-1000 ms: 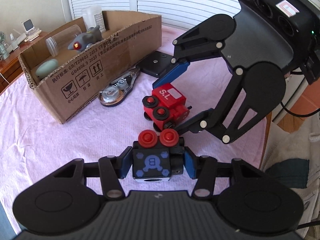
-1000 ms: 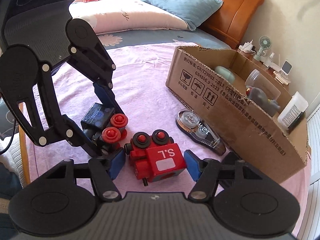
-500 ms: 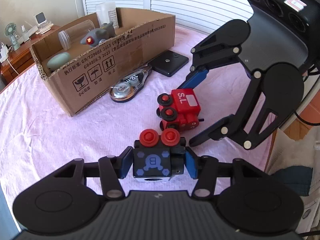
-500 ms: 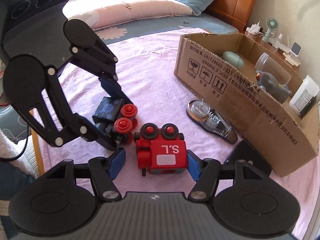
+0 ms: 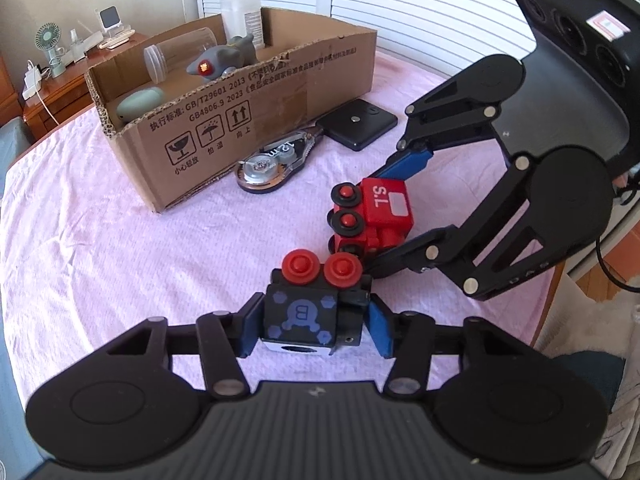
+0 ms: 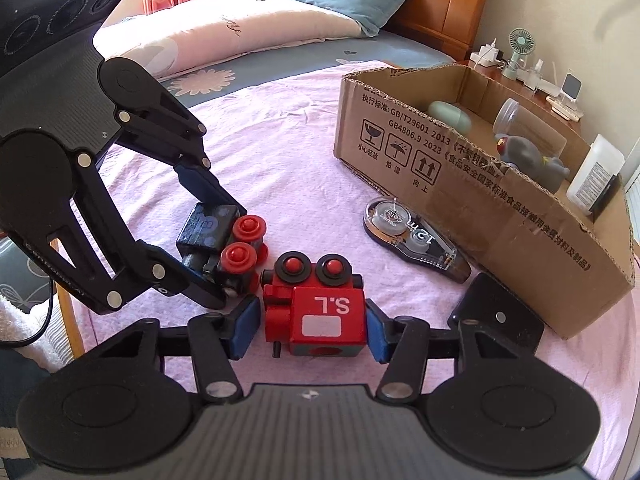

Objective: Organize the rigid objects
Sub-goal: 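Lower the red car into the box with the right tool while the left tool drops the block car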

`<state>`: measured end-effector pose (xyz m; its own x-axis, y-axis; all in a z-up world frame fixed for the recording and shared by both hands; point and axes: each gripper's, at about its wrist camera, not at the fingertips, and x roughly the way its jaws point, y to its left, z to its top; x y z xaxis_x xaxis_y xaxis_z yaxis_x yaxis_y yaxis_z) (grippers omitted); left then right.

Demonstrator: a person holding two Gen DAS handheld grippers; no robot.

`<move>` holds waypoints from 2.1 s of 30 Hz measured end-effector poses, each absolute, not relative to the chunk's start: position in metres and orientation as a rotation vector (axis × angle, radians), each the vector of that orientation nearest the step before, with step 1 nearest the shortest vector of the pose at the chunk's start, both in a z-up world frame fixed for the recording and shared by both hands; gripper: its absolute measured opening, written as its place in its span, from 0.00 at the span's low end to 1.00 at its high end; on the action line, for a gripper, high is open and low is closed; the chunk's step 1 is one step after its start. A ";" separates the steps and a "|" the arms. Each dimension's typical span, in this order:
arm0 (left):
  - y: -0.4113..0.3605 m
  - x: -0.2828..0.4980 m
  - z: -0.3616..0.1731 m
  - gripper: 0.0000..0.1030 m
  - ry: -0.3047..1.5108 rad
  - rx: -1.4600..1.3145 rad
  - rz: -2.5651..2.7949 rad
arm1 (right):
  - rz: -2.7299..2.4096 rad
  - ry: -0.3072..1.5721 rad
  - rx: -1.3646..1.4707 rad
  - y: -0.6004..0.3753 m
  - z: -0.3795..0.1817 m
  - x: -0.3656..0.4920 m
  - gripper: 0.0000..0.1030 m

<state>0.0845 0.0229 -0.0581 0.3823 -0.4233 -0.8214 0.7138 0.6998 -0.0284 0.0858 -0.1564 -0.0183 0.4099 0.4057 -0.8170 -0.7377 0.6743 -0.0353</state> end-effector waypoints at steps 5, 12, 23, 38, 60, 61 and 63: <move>0.023 0.082 -0.053 0.48 0.940 0.343 -0.699 | 0.693 0.900 -0.409 -0.158 -0.017 0.083 0.55; 0.027 0.083 -0.034 0.48 0.948 0.300 -0.634 | 0.638 0.906 -0.379 -0.169 -0.004 0.083 0.54; 0.027 0.103 0.016 0.48 0.875 0.269 -0.555 | 0.534 0.778 -0.354 -0.195 0.056 0.107 0.54; 0.009 0.169 0.044 0.48 0.794 0.261 -0.501 | 0.330 0.832 -0.267 -0.209 0.043 0.223 0.55; -0.014 0.243 0.038 0.48 0.854 0.223 -0.436 | 0.157 0.832 -0.156 -0.216 0.067 0.158 1.00; -0.016 0.246 0.035 0.48 0.863 0.221 -0.430 | 0.152 0.833 -0.138 -0.218 0.067 0.154 1.00; -0.019 0.252 0.029 0.48 0.877 0.217 -0.416 | 0.155 0.839 -0.099 -0.222 0.067 0.148 1.00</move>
